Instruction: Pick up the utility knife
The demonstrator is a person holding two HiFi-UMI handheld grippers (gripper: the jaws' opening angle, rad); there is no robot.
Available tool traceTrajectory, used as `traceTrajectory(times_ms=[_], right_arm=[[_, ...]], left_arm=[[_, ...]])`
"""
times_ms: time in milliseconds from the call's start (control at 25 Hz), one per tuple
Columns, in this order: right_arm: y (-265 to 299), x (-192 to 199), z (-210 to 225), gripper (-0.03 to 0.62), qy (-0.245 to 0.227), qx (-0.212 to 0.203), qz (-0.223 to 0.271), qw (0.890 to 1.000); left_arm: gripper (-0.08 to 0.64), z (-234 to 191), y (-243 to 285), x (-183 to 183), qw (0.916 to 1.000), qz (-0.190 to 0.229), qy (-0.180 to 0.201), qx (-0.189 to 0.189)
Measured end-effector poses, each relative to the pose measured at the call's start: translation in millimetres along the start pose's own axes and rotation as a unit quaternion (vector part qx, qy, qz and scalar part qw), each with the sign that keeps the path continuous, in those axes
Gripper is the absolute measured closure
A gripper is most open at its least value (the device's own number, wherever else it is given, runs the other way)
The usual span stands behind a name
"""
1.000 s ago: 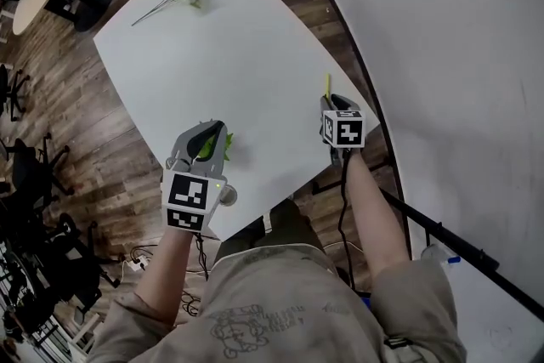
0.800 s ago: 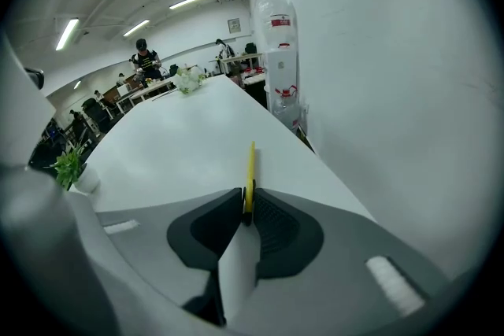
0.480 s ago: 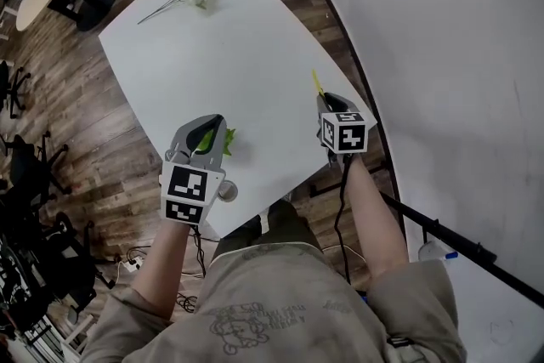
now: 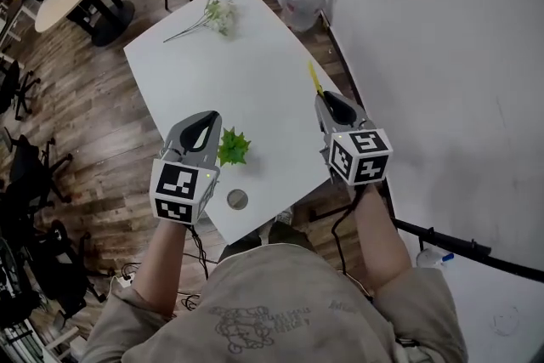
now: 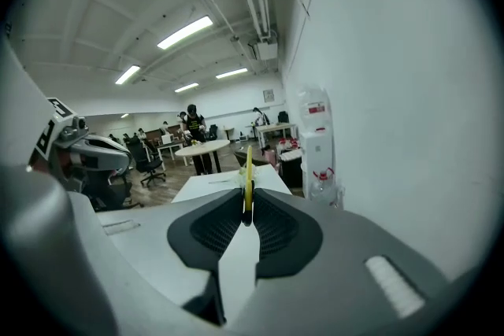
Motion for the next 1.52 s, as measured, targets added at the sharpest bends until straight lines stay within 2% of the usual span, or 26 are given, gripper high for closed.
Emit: traceTrajectory(times_ms=[280, 560, 800, 960, 1080, 1240, 1520], right_arm=[[-45.1, -81.0, -56.6, 0.518, -0.044, -0.030, 0.091, 0.994], [-92.6, -113.2, -105.9, 0.518, -0.064, -0.055, 0.144, 0.986], [-125.6, -115.2, -135.9, 0.518, -0.101, -0.062, 0.156, 0.981], [-139.0, -109.1, -148.6, 0.520, -0.064, -0.070, 0.167, 0.981], [-144.1, -96.7, -156.3, 0.520, -0.048, -0.075, 0.155, 0.984], [-141.3, -83.6, -165.1, 0.520, -0.054, -0.077, 0.131, 0.987], [-137.3, -84.8, -174.6, 0.520, -0.058, -0.077, 0.131, 0.987]], left_arm=[[0.560, -20.9, -56.4, -51.4, 0.9967, 0.078, 0.006, -0.021], [0.560, -32.3, -113.8, -73.8, 0.9908, 0.128, 0.012, -0.042], [0.560, -37.0, -150.4, -65.9, 0.9869, 0.149, 0.011, -0.061], [0.560, -39.2, -165.8, -53.9, 0.9859, 0.147, 0.018, -0.078], [0.560, -37.3, -173.7, -49.9, 0.9858, 0.143, 0.027, -0.084], [0.560, -39.0, -179.5, -41.4, 0.9867, 0.138, 0.018, -0.085], [0.560, -44.7, -187.8, -34.1, 0.9871, 0.132, 0.018, -0.089]])
Point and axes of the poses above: the fingertips, and each gripper's own axes: y forward along the fingers, z to its right, x out of its underside, the point moved 4 cm from there along -y, backward along the fingers, and after that the axes turned 1 degree about -y, right-handed, at the moved point
